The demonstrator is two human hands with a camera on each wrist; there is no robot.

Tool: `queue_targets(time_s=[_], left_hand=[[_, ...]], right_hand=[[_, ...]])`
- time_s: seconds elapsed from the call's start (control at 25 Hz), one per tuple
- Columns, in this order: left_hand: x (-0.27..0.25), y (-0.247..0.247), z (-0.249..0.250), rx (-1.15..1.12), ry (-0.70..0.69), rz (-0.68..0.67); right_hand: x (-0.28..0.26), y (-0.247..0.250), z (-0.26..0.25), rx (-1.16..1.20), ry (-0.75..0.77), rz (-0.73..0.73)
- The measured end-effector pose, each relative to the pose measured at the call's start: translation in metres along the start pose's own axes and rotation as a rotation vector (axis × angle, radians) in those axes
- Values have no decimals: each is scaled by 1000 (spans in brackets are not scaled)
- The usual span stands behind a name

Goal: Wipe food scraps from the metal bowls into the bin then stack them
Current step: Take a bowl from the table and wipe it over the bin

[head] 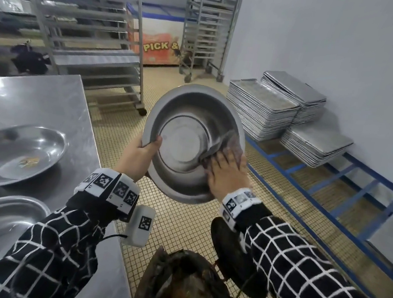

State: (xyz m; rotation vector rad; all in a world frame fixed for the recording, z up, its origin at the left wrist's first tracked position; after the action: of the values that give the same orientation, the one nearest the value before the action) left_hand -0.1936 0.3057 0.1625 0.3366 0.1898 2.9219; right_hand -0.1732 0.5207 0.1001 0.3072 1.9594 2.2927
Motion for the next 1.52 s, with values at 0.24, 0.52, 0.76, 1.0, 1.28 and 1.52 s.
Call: queue_targets(time_s=[0.24,0.52,0.76,1.0,1.28,1.52], left_hand=[[0,2,-8,-3,-12,66],[-7,-4,-30,-57,171,-7],[-17,0,-47,-131,260,-74],[-13,5,-39,3,60,46],[-19,-32,-24,-59,31,-80],[-17,-14,-25,-52,139,69]], right_hand=[[-56,-29,-32,354,-39,11],[-11,-8,44,563,-160,183],[-1,25,78,976,-364,130],[-16,14,78,1062,-535,155],[-33,12,51,1433,-752,217],[-50,18,35,1335,-622,97]])
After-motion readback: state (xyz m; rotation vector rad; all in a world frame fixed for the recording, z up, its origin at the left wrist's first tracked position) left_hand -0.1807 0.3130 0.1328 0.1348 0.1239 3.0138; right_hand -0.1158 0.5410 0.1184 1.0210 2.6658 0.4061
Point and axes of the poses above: each hand's wrist, its own x-axis towards the middle knuckle, its own y-axis out of the back of the hand, z = x × y, the point moved 5 cm from there along x, towards the middle knuckle, and after that the axes turned 10 degrees about -y, right-handed, at the moved point
